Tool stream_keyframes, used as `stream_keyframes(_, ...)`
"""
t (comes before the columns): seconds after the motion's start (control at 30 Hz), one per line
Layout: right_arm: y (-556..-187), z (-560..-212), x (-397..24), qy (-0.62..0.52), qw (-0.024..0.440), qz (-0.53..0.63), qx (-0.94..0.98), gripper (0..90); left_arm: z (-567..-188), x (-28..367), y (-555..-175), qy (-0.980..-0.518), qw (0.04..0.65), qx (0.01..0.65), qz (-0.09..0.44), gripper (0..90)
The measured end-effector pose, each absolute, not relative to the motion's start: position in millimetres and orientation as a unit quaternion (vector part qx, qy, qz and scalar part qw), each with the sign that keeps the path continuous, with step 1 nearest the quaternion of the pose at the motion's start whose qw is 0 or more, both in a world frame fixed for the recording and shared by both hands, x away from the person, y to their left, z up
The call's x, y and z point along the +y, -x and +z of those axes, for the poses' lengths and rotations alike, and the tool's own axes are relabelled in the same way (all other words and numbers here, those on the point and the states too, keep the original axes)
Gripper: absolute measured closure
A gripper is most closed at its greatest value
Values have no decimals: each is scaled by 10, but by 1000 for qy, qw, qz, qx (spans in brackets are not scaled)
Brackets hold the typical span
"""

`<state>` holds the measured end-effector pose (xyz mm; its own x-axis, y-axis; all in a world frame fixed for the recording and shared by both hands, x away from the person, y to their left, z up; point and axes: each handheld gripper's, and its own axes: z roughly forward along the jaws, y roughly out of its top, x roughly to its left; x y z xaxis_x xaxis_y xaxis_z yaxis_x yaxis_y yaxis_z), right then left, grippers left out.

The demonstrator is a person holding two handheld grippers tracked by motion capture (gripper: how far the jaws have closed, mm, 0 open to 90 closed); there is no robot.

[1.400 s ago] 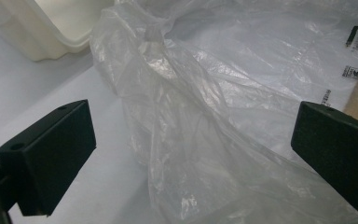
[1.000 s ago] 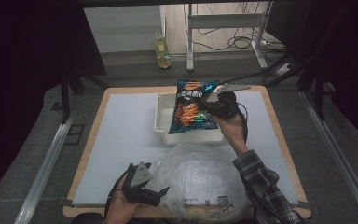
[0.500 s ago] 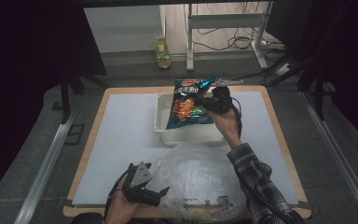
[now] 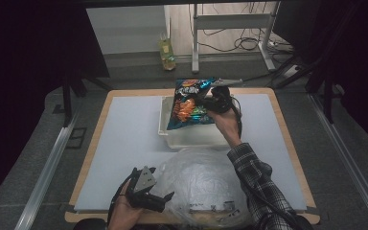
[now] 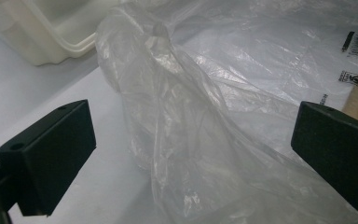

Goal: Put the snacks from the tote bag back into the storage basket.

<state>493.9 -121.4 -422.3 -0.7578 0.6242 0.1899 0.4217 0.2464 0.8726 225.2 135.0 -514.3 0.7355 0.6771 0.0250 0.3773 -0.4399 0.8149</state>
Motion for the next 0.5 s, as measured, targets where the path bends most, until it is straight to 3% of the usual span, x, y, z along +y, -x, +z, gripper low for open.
stream_keyframes(0.5,-5130,-4327,-992,-327,98,513,787,882,-5146,1347,-2250,-831,424,316,173,0)
